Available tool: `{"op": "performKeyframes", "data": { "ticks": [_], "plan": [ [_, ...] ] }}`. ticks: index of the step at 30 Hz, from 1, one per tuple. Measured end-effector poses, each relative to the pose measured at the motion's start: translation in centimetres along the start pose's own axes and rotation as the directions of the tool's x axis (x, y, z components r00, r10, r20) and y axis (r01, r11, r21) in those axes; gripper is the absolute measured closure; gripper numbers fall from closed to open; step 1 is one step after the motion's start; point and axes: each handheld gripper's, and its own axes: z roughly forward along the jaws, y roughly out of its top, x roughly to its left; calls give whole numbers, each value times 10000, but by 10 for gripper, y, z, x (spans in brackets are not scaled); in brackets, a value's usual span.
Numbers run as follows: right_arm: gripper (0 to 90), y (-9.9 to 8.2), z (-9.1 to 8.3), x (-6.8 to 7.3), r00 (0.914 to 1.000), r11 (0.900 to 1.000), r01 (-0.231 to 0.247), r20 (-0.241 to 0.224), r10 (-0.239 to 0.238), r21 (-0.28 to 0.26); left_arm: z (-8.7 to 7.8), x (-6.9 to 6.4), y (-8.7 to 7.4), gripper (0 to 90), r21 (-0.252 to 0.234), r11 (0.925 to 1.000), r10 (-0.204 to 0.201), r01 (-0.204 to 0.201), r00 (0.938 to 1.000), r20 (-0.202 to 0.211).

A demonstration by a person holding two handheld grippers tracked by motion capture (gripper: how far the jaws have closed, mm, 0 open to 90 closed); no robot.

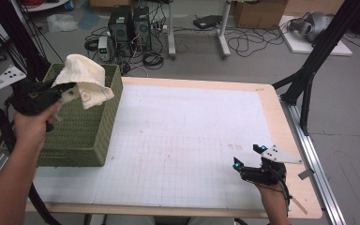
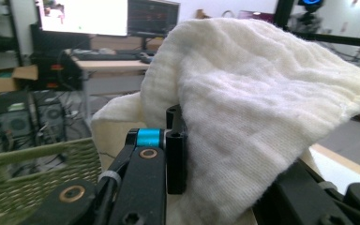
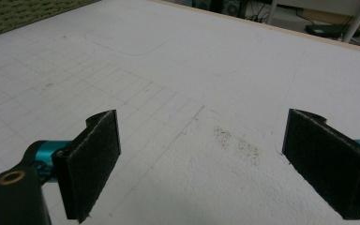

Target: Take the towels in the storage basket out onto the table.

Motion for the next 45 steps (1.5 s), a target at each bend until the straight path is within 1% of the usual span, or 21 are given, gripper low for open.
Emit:
{"op": "performKeyframes", "data": {
  "ticks": [1, 2, 4, 8, 11, 17, 19, 25, 26, 27, 28, 29, 30, 31, 36, 40, 41, 42, 43, 44, 45],
  "plan": [
    [109, 0, 0, 0, 10000, 10000, 5, -1, -5, -5, 0, 0, 0, 749, 0, 10000, 0, 0, 10000, 0],
    [109, 0, 0, 0, 10000, 10000, 15, 4, -15, 10, 3, -8, 0, 749, -56, 9999, 86, -84, 9993, 364],
    [110, 0, 0, 1, 10000, 10000, -5, -2, 5, 26, 8, -17, -1, 750, -16, 9998, 219, -219, 9972, 710],
    [109, 0, 0, 1, 10000, 10000, -17, -3, 17, 22, 17, -33, -6, 749, 68, 9998, 157, -167, 9905, 1367],
    [109, 0, 0, 0, 10000, 10000, -65, 5, 65, 9, 24, -45, -9, 749, 212, 9994, 239, -282, 9825, 1845],
    [109, -1, -1, -1, 10000, 10000, -76, 20, 76, -2, 41, -69, -17, 748, 541, 9978, 238, -389, 9665, 2556],
    [109, -1, -1, -1, 10000, 10000, -68, 15, 68, -4, 47, -78, -22, 748, 695, 9967, 197, -411, 9586, 2840],
    [109, -1, -1, -1, 10000, 10000, -49, 17, 49, 1, 70, -101, -41, 748, 1256, 9906, 77, -539, 9397, 3420],
    [109, -1, -1, -1, 10000, 10000, -54, 13, 54, -1, 70, -101, -41, 747, 1256, 9906, 77, -539, 9397, 3420],
    [109, -1, -1, -1, 10000, 10000, -54, 15, 54, -6, 78, -109, -50, 747, 1499, 9874, -70, -507, 9324, 3613],
    [109, -1, -1, -1, 10000, 10000, -86, 19, 86, 18, 83, -113, -54, 747, 1631, 9851, -106, -541, 9283, 3717],
    [109, -1, -1, -1, 10000, 10000, -89, 21, 89, 6, 87, -118, -59, 746, 1844, 9811, -160, -581, 9262, 3767],
    [109, -1, -1, -1, 10000, 10000, -74, 21, 74, 15, 92, -124, -64, 746, 2067, 9752, -52, -791, 9256, 3786],
    [110, -1, -1, -1, 10000, 10000, -79, 12, 79, 9, 96, -129, -69, 745, 2241, 9694, 66, -1005, 9228, 3853],
    [110, -1, -1, -1, 10000, 10000, -58, -11, 58, 12, 121, -152, -98, 744, 3053, 9429, -100, -1331, 9049, 4256],
    [109, -2, 0, -1, 10000, 10000, -42, -21, 42, 31, 141, -169, -122, 741, 3603, 9201, -217, -1537, 8984, 4387],
    [110, -2, 0, -1, 10000, 9999, -90, -10, 90, 50, 145, -172, -127, 737, 3772, 9111, -178, -1661, 8985, 4386],
    [109, -2, -1, -1, 10000, 10000, -76, -17, 76, 33, 145, -172, -127, 733, 3772, 9111, -178, -1661, 8985, 4386],
    [109, -2, -1, -1, 10000, 9999, -97, -21, 97, 31, 154, -176, -136, 730, 4072, 8902, 56, -2044, 8986, 4387],
    [110, -2, -1, -2, 10000, 10000, -73, -19, 73, 31, 157, -178, -140, 728, 4213, 8816, 75, -2128, 8988, 4383],
    [109, -2, -1, -2, 10000, 10000, -46, -11, 46, 8, 161, -180, -144, 725, 4335, 8750, 68, -2154, 9009, 4340]
  ]
}}
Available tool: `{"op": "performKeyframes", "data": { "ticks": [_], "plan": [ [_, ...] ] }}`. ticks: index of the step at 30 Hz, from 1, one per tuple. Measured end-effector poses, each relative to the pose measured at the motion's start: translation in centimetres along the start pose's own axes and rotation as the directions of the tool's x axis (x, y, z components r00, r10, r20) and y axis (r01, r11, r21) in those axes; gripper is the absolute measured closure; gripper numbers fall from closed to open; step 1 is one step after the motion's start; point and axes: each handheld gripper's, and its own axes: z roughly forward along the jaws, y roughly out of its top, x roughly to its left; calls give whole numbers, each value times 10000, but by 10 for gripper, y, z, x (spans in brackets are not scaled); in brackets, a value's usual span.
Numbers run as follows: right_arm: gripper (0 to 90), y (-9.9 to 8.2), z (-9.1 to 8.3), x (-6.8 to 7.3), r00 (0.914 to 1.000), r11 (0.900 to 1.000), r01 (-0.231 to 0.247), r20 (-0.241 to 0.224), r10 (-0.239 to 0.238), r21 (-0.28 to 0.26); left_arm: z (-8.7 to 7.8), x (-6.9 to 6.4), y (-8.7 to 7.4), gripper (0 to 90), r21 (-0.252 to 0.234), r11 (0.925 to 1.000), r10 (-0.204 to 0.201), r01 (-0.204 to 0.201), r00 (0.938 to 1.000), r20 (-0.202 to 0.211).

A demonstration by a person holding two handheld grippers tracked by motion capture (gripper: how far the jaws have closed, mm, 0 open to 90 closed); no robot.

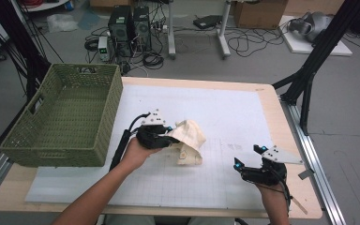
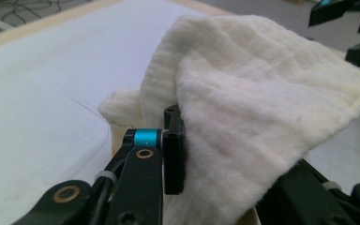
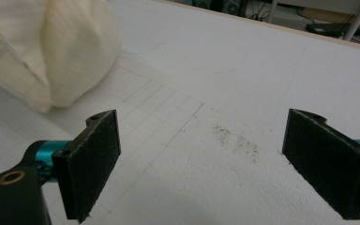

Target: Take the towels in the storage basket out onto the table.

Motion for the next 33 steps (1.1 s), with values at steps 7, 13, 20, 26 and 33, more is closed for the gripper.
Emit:
{"op": "performKeyframes", "data": {
  "ticks": [7, 13, 20, 26, 33],
  "plan": [
    [109, -1, 1, -1, 10000, 10000, -49, -35, 49, 39, 29, -1, -7, 717, 477, 9988, -131, 146, 9994, -333],
    [110, -1, 3, 1, 10000, 9999, 75, -56, -75, 101, 59, -7, -17, 669, 1446, 9890, 442, -301, 9945, -952],
    [110, -3, 3, 0, 10000, 9998, 27, -54, -25, 220, 26, -2, -12, 237, 113, 9989, -435, 454, 9905, -1304],
    [109, -2, 4, 2, 9999, 9997, 124, -79, -123, 206, -17, 8, -22, 205, -821, 9947, -747, 613, 9823, -1717],
    [109, -1, 8, 4, 9998, 9997, 142, -116, -140, 187, -76, 12, -59, 185, -2006, 9777, -1063, 627, 9708, -2148]
  ]
}}
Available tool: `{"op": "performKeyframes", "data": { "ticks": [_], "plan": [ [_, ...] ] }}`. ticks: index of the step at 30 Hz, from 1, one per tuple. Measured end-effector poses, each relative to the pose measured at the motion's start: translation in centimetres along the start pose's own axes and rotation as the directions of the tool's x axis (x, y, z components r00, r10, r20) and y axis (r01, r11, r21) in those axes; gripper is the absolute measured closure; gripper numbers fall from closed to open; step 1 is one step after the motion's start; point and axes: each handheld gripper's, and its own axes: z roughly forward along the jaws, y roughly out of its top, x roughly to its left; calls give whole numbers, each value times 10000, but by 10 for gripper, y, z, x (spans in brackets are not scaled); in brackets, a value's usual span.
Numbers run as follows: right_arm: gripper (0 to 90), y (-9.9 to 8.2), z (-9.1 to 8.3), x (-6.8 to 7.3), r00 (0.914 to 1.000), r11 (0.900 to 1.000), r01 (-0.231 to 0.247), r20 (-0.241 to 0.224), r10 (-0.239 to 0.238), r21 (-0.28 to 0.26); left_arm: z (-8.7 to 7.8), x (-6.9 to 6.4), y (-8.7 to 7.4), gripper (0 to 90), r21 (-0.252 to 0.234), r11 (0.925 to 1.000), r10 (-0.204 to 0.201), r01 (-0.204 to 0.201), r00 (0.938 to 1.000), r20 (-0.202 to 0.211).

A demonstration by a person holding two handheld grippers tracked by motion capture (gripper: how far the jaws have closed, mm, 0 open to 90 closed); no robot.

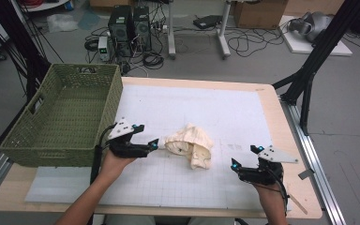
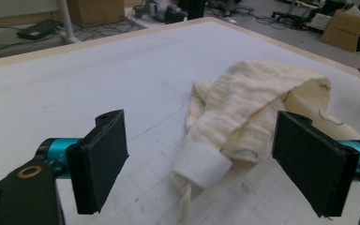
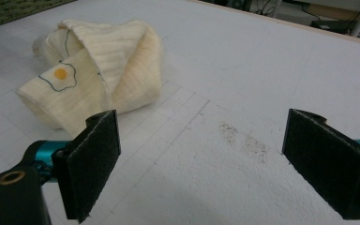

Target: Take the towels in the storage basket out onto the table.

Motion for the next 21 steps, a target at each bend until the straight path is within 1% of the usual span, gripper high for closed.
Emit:
{"op": "performKeyframes", "data": {
  "ticks": [1, 2, 3, 5, 7, 8, 11, 14, 17, 21],
  "plan": [
    [110, 0, 1, 1, 10000, 10000, -40, -11, 40, 27, 0, 0, 0, 185, 0, 10000, 0, 0, 10000, 0],
    [110, 0, 2, 1, 10000, 10000, -14, -23, 14, 14, -9, 1, -5, 185, -102, 9999, -77, 76, 9999, -121],
    [109, 1, 3, 1, 10000, 10000, -11, -35, 11, 38, -9, 1, -5, 185, -102, 9999, -77, 76, 9999, -121],
    [109, 1, 6, 1, 10000, 10000, -10, -70, 10, 46, -17, 2, -9, 185, -134, 9999, 11, -14, 9998, -206],
    [109, 2, 7, 3, 9999, 9999, -62, -103, 63, 97, -19, 3, -12, 185, -173, 9998, -46, 42, 9997, -235],
    [110, 2, 8, 3, 10000, 9999, -21, -94, 22, 110, -20, 4, -13, 185, -198, 9998, -95, 90, 9997, -238],
    [109, 3, 12, 5, 9999, 9999, 48, -96, -47, 164, -22, 7, -15, 186, -136, 9999, -74, 72, 9998, -168],
    [109, 3, 13, 6, 9999, 9996, 119, -126, -116, 245, -23, 8, -15, 186, -186, 9997, -167, 163, 9997, -181],
    [109, 3, 13, 7, 9998, 9996, 118, -159, -114, 271, -23, 6, -15, 186, -205, 9997, -120, 116, 9998, -188],
    [109, 4, 12, 7, 9998, 9998, 133, -140, -131, 179, -23, 2, -15, 186, -187, 9998, -43, 41, 9999, -92]
  ]
}}
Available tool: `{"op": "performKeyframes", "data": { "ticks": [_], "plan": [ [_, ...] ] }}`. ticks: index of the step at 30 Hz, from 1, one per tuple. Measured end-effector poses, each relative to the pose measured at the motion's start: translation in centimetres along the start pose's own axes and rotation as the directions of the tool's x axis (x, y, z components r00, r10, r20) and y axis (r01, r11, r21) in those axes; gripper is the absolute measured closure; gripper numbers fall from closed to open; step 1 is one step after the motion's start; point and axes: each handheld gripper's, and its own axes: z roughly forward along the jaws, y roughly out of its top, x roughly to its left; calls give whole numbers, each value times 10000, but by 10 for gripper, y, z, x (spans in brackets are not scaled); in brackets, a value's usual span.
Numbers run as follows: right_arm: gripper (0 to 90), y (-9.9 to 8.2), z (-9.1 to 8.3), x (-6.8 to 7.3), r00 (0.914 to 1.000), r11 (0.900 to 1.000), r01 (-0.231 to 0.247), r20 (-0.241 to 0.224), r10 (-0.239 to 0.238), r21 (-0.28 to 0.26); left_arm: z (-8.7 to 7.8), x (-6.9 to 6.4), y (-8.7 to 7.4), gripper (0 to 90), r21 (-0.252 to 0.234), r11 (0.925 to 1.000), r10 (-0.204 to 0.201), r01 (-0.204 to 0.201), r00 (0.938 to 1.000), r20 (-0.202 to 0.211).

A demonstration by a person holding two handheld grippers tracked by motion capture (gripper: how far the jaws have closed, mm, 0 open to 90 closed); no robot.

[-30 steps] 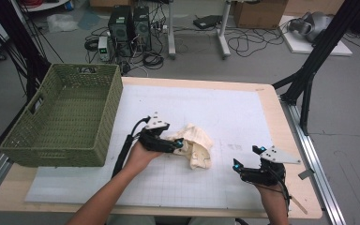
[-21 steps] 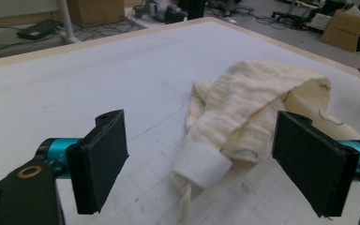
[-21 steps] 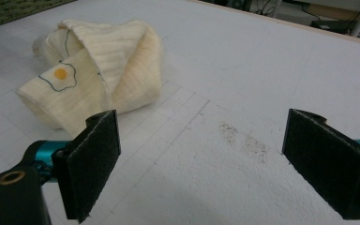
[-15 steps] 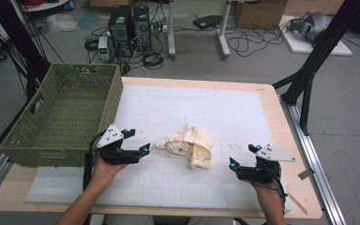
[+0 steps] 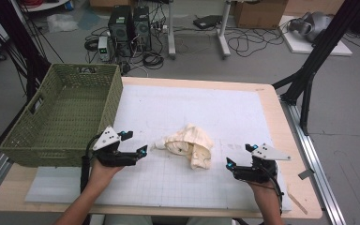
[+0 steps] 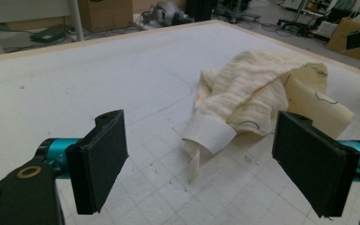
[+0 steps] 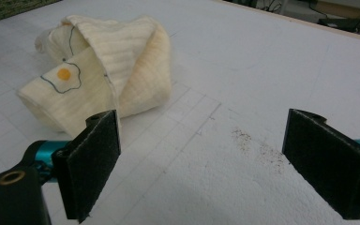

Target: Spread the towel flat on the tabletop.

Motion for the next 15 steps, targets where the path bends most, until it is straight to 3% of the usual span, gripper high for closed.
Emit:
{"op": "performKeyframes", "data": {
  "ticks": [8, 15],
  "plan": [
    [109, 1, 1, 1, 10000, 9999, -45, -62, 44, -95, 5, 1, -1, 186, 118, 9997, -198, 197, 9998, 60],
    [109, 6, 5, 7, 9994, 9997, 0, -349, -8, -230, 6, 2, -3, 186, 253, 9996, -129, 129, 9999, 21]
  ]
}}
